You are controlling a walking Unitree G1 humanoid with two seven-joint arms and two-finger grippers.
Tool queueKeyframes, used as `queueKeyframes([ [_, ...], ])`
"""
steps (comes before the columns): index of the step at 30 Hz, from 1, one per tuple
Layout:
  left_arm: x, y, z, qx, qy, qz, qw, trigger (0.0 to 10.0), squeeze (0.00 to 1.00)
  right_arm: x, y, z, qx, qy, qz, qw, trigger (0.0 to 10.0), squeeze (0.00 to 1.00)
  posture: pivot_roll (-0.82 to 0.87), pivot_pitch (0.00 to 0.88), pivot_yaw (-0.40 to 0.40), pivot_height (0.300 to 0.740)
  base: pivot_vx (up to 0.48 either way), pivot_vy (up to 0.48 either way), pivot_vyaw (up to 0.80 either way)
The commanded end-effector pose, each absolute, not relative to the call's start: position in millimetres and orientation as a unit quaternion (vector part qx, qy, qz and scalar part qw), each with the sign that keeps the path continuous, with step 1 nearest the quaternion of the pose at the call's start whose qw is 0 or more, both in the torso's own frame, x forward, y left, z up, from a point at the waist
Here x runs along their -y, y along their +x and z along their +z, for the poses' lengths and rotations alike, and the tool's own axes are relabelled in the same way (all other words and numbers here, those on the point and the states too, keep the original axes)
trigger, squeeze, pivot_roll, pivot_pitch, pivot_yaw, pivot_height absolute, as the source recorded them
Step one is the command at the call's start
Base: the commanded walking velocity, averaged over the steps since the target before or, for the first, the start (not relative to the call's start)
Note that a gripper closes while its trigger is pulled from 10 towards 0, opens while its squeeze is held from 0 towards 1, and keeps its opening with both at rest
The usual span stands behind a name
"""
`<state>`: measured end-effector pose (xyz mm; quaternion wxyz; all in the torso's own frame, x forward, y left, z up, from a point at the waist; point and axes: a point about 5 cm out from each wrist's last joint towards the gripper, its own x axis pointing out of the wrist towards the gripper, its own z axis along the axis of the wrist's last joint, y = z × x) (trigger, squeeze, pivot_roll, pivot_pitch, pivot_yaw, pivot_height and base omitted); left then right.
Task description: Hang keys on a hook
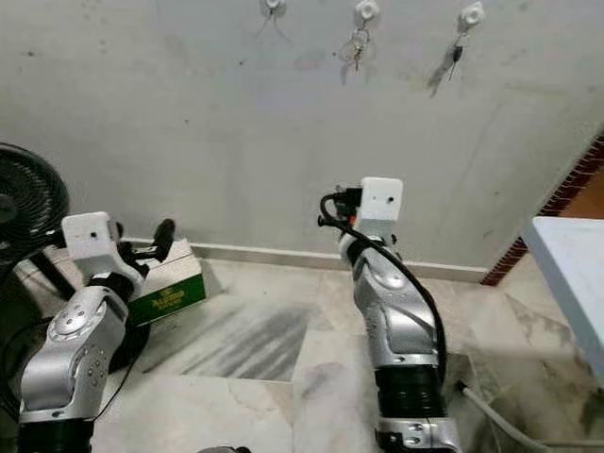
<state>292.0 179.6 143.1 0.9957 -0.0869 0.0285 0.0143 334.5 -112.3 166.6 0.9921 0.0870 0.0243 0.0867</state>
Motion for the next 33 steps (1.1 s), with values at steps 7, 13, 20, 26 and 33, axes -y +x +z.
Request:
queueKeyframes([
  [7,-175.4,288.1,145.7,-0.020,-0.093,-0.006,0.995,10.0,0.00,116.5,334.9,168.7,-0.017,0.092,0.078,0.993,10.0,0.00,0.12,0.026,-0.011,0.740,0.081,0.000,0.00],
  [13,-174.3,288.5,146.0,-0.019,-0.095,-0.009,0.995,10.0,0.00,117.4,334.1,165.7,-0.023,0.080,0.084,0.993,10.0,0.00,0.12,0.022,-0.014,0.740,0.339,0.000,0.00],
  [20,-170.8,286.1,144.5,-0.022,-0.096,-0.017,0.995,10.0,0.00,117.6,334.5,163.5,-0.025,0.078,0.084,0.993,10.0,0.00,0.12,0.017,-0.016,0.740,0.365,0.000,0.00],
  [26,-171.9,286.2,145.3,-0.021,-0.097,-0.015,0.995,10.0,0.00,114.1,334.6,163.4,-0.026,0.078,0.089,0.993,10.0,0.00,0.13,0.013,-0.019,0.740,0.389,0.000,0.00],
  [33,-171.2,286.1,144.6,-0.024,-0.100,-0.015,0.995,10.0,0.00,113.8,335.6,161.9,-0.030,0.068,0.093,0.993,10.0,0.00,0.13,0.023,-0.024,0.740,0.388,0.000,0.00],
])
